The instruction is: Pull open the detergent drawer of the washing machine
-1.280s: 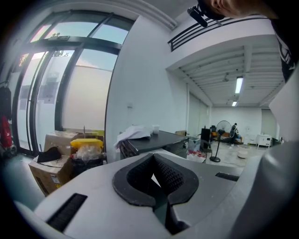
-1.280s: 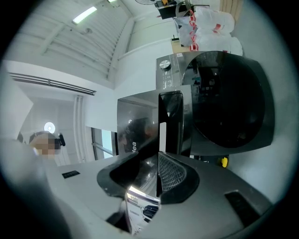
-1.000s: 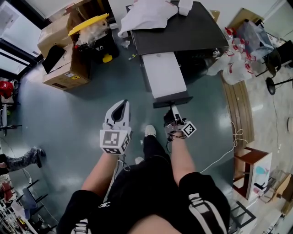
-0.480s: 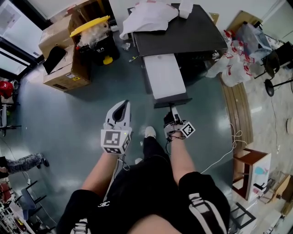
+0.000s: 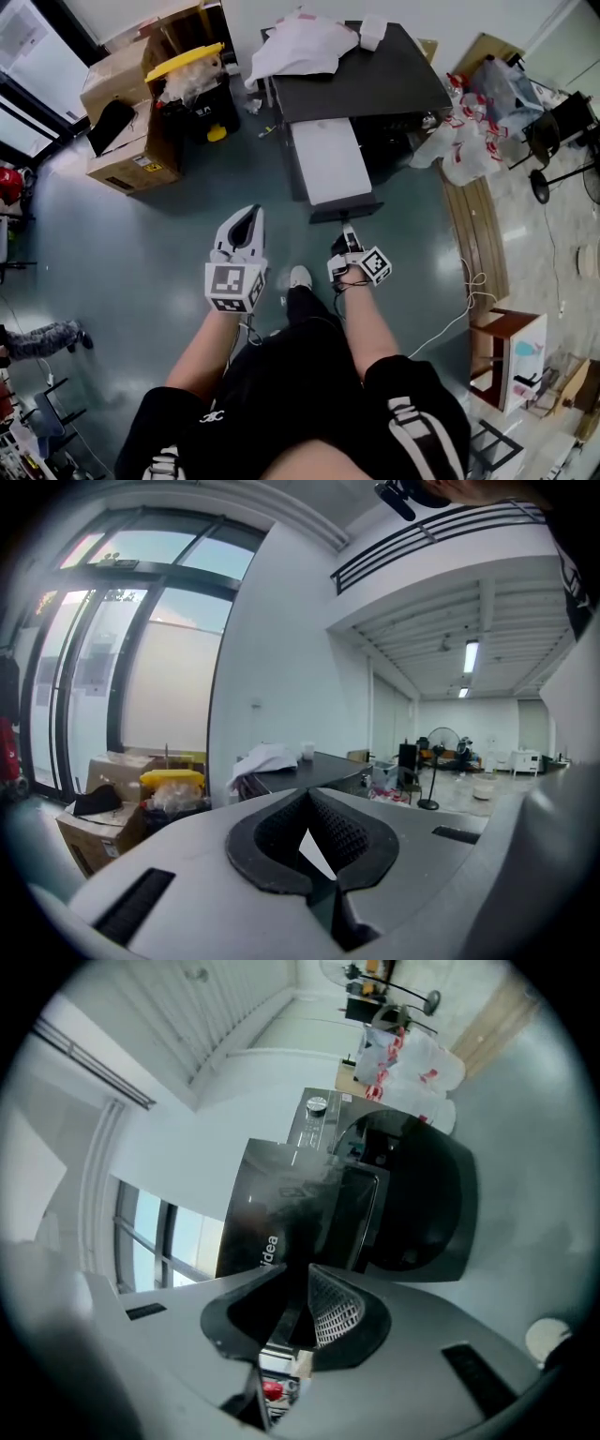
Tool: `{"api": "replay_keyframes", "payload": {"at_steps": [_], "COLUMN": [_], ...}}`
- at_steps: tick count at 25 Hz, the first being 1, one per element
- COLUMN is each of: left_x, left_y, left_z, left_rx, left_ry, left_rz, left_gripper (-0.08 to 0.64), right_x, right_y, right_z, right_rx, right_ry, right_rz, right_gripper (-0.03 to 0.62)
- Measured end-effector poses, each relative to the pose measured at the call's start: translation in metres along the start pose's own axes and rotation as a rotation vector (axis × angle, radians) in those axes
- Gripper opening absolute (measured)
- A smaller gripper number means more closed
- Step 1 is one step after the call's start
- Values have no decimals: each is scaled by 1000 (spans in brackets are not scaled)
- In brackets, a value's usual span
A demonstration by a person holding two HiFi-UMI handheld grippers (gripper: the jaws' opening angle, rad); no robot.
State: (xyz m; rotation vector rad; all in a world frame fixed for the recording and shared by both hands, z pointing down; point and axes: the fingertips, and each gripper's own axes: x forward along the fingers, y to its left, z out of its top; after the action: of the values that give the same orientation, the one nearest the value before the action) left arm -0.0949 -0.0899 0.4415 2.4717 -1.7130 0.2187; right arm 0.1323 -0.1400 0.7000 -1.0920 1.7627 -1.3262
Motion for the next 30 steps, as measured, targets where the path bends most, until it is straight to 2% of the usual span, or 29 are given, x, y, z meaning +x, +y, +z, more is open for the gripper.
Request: {"api": "replay_keyframes", "payload": {"at_steps": [5,7,13,16,18,23,30], "left_x": [-20,-32,-81,-114,-136,-180,-201], "left_y": [-8,-13,-38,-53,-64,-86,-102], "left_z": [10,14,25,29,31,39,50], "left_rx": [-25,-27,4,7,4,26,31], "left_ry": [-20,-30,-74,-92,-98,-109,-129], "left_rz": [8,3,-23,-36,-50,-80,-83], "left_gripper": [2,2,2,2,2,2,2], "right_x": [-26,-38,-74,-100,-122,-172,-205], "right_y": [25,51,170,240,286,358,393], "right_z": [1,9,24,22,17,-6,-21], "right_rx": [-267,-409,-873,-1104,-1207,-1353,-1364], "right_ry": [61,57,20,-50,-114,-194,-205], "right_rz": [-201,-236,-189,-170,-141,-119,-62], "right_gripper": [44,7,0,0,0,0,0]}}
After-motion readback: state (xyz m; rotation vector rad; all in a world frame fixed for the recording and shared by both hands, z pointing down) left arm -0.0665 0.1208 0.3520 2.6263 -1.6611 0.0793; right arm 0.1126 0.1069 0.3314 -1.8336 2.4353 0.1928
